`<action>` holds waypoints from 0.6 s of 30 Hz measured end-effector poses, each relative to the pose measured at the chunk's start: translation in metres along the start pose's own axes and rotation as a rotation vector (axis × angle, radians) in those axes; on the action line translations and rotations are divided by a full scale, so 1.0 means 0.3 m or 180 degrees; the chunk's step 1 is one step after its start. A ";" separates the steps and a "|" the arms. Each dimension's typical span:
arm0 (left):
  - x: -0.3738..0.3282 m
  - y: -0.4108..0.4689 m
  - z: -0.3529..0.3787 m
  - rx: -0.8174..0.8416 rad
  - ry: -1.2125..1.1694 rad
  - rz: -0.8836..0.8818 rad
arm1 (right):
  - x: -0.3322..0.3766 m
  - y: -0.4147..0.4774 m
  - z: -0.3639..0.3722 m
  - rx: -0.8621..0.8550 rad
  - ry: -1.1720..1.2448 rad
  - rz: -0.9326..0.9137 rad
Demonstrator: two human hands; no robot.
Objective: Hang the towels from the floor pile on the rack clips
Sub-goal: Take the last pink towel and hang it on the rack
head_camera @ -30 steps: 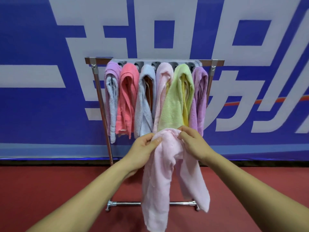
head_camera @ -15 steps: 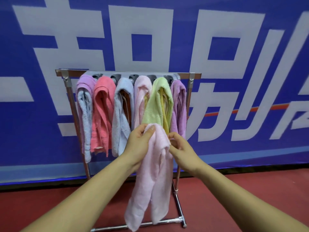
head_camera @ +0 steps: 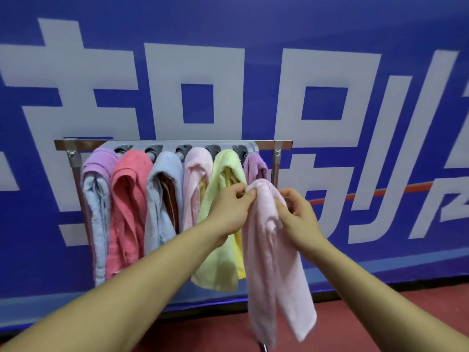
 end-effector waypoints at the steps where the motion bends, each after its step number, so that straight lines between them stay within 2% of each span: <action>1: -0.011 0.024 -0.005 -0.0074 0.0234 0.0025 | 0.010 0.028 -0.013 -0.0042 -0.0068 -0.0044; 10: -0.146 0.246 -0.027 -0.0720 0.0999 0.0059 | 0.063 0.318 -0.070 -0.0337 -0.0347 -0.0211; 15: -0.163 0.357 -0.037 -0.0939 0.1174 -0.0382 | 0.061 0.440 -0.071 -0.0538 -0.0383 -0.0200; 18: -0.187 0.393 -0.086 -0.1406 0.1271 -0.0611 | 0.063 0.497 -0.075 -0.0694 -0.0639 -0.0201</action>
Point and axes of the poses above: each hand's wrist, its own y-axis towards the middle knuckle, its own z-axis out of the palm, x = y × z, the point moved 10 cm from there along y, towards the middle knuckle
